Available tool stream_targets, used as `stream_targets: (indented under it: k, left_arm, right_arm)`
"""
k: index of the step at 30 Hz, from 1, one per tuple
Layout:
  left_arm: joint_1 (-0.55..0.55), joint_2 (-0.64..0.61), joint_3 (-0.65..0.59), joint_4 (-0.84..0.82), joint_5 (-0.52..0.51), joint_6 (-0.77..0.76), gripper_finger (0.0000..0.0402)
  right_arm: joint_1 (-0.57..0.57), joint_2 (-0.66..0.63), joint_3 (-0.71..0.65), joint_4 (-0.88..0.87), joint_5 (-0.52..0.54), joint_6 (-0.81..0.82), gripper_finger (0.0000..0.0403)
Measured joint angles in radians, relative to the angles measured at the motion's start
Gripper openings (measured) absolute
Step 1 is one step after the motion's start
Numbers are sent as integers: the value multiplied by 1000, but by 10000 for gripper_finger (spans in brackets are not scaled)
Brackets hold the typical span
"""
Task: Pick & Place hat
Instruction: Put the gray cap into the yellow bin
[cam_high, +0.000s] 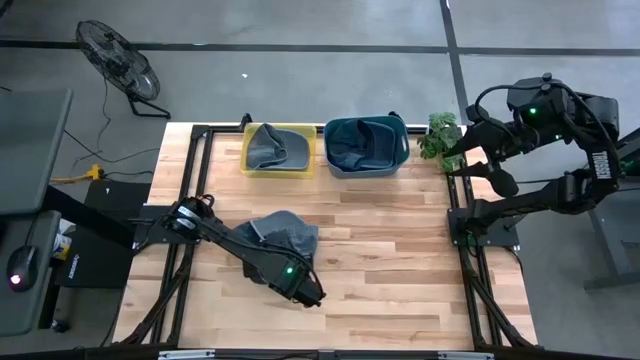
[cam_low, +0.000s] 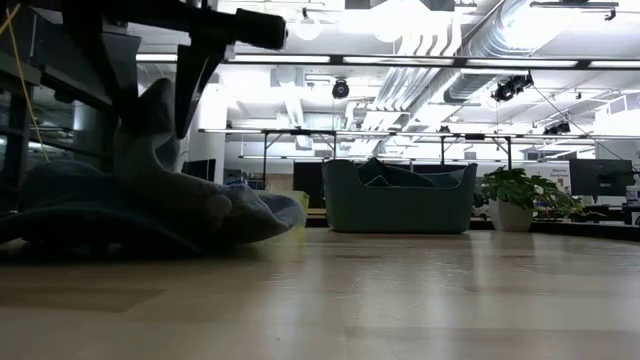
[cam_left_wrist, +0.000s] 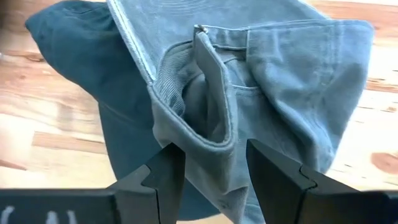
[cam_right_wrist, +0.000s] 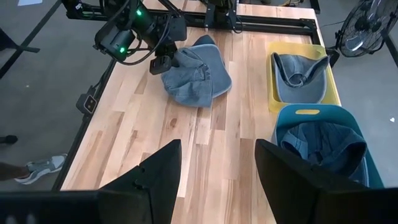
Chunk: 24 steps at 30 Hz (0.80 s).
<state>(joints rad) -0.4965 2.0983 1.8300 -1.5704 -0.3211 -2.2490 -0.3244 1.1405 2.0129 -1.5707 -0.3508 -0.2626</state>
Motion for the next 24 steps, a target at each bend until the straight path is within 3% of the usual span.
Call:
stream_targets:
  k: [10,13,18,24]
  left_arm:
    - [7,0,-46,-2,-14,12,159]
    - [15,0,-46,-1,-12,29,124]
    - [27,0,-46,-1,-15,102,18]
    - [25,-15,-36,12,-24,162,4]
  right_arm:
    - [0,5,0,0,0,0,199]
    - [0,5,0,0,0,1,199]
    - [0,5,0,0,0,20,199]
    - [0,5,0,0,0,27,199]
